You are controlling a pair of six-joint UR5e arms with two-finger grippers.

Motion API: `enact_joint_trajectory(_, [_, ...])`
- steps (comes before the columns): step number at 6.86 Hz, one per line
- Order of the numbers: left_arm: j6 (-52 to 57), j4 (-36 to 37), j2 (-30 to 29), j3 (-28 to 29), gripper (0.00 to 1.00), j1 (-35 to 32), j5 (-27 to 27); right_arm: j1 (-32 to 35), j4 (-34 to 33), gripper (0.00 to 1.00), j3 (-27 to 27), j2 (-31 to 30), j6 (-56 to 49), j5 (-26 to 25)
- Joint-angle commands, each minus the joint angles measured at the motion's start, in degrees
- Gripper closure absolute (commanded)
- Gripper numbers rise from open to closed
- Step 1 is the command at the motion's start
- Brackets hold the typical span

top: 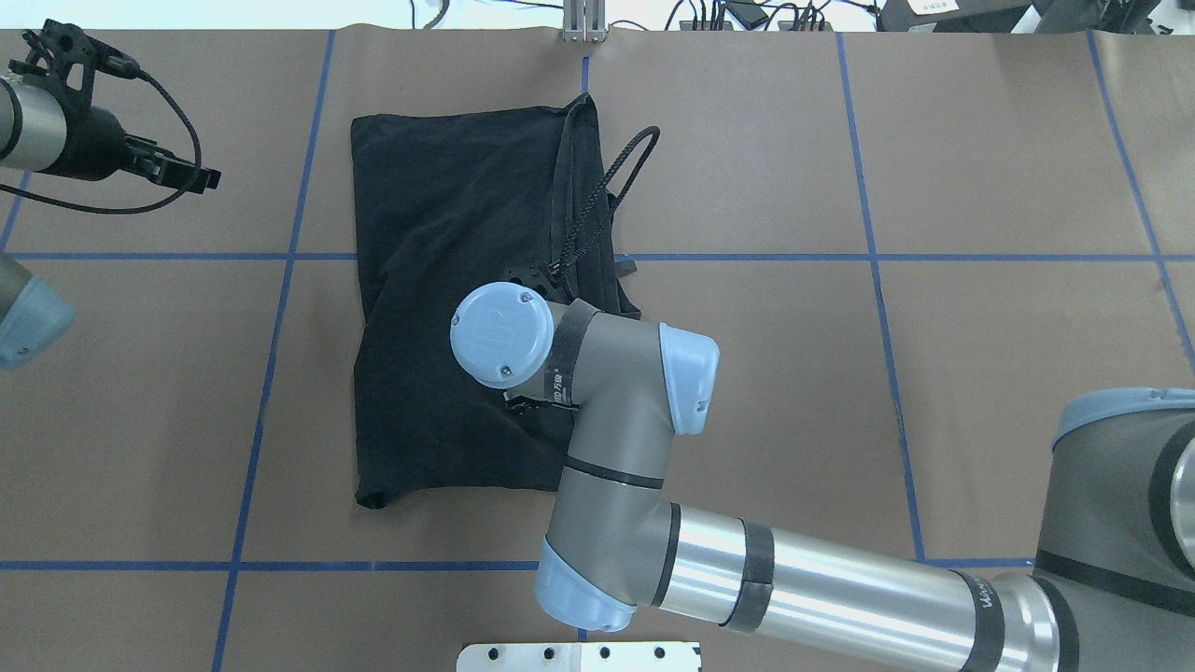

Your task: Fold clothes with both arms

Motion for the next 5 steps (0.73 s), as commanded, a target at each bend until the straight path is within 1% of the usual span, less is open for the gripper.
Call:
enact_joint_trajectory(1, [-1.87, 0.04, 0.01, -0.14, 0.00, 0.07, 0.01, -0.24, -0.88, 0.04, -2.51, 0.88, -0.20, 0.08])
enact_joint_trajectory(2, [-1.87, 0.04, 0.01, 0.13, 0.00, 0.24, 0.01, -0.33, -2.89, 0.07, -2.08, 1.05, -0.63, 0.08])
enact_joint_trajectory(4, [-1.87, 0.04, -0.08, 0.22, 0.00, 0.25, 0.10, -0.42, -4.57, 0.11, -1.55, 0.96, -0.72, -0.36])
enact_joint_trajectory(5, [-1.87, -0.04, -0.08, 0.22, 0.00, 0.25, 0.10, -0.59, -5.10, 0.16, -1.46, 0.88, -0.81, -0.44])
